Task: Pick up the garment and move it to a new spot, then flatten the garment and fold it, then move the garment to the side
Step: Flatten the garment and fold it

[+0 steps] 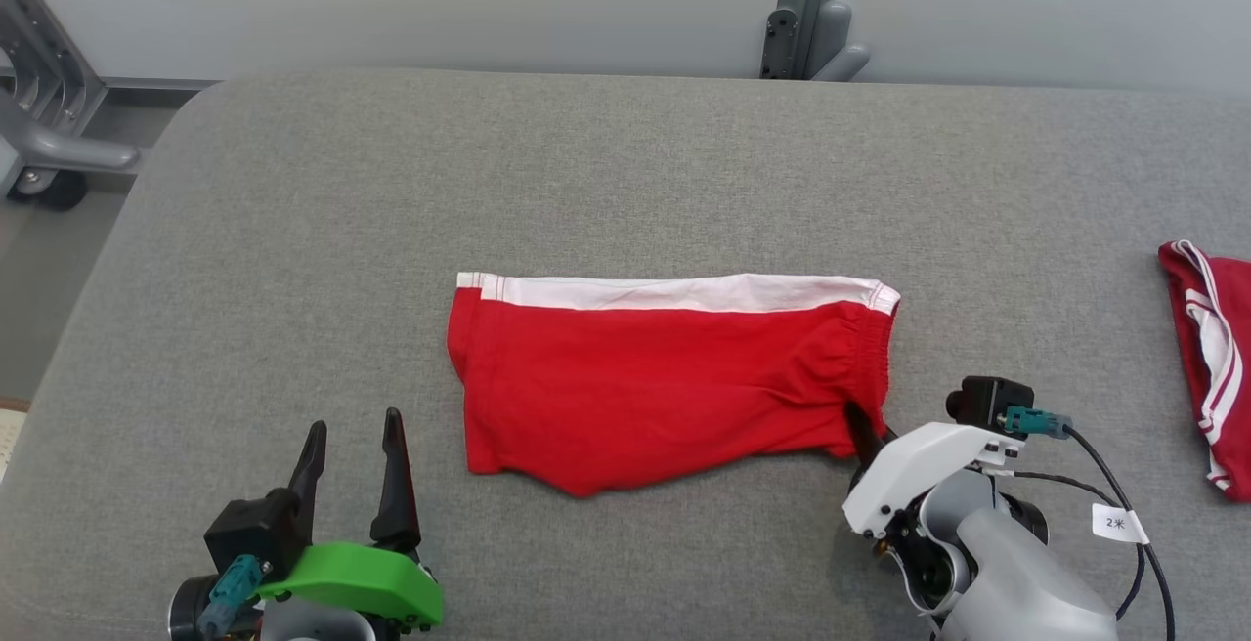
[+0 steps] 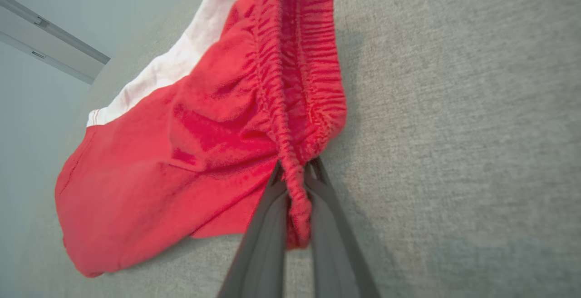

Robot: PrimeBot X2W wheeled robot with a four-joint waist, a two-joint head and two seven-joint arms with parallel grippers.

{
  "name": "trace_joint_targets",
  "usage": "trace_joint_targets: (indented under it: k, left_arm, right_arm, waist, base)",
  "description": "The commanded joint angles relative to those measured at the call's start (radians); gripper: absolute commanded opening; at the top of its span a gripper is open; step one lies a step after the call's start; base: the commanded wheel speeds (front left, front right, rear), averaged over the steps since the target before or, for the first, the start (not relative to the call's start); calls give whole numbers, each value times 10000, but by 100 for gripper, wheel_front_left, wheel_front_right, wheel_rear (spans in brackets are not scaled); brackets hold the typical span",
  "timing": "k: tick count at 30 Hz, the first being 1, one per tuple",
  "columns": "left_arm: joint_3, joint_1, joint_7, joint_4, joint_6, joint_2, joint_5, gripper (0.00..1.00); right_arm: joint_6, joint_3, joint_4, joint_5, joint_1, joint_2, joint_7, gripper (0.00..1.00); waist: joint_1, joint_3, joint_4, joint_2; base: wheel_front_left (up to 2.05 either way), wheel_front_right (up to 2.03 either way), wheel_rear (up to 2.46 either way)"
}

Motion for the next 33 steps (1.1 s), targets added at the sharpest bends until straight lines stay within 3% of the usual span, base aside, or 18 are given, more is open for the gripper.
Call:
trace_joint_targets:
  k: [1,8,22,33]
  left_arm:
    - [45,143,-24,-29,9,11,62,100]
    - [23,279,-21,-6,24,91,101,100]
    - [-236,366,112,-98,-8,110,43,100]
    - [-303,276,139,-113,-22,134,-63,100]
  right_arm:
    - [-9,25,45,105,-83,-38,-81,0]
    - [-9,-19,299,344,-334,-86,-327,0]
    - [-9,-240,-888,778,-1,-1360,823,0]
    - [-5,170,-3072,726,367,-926,1915,0]
  waist:
    - [0,-7,-27,116]
    - [0,-138,-390,116]
    - [0,-345,-1012,116]
    - [0,-412,-868,116]
  base:
    - [0,0,0]
    - [0,0,0]
    - [0,0,0]
    - [0,0,0]
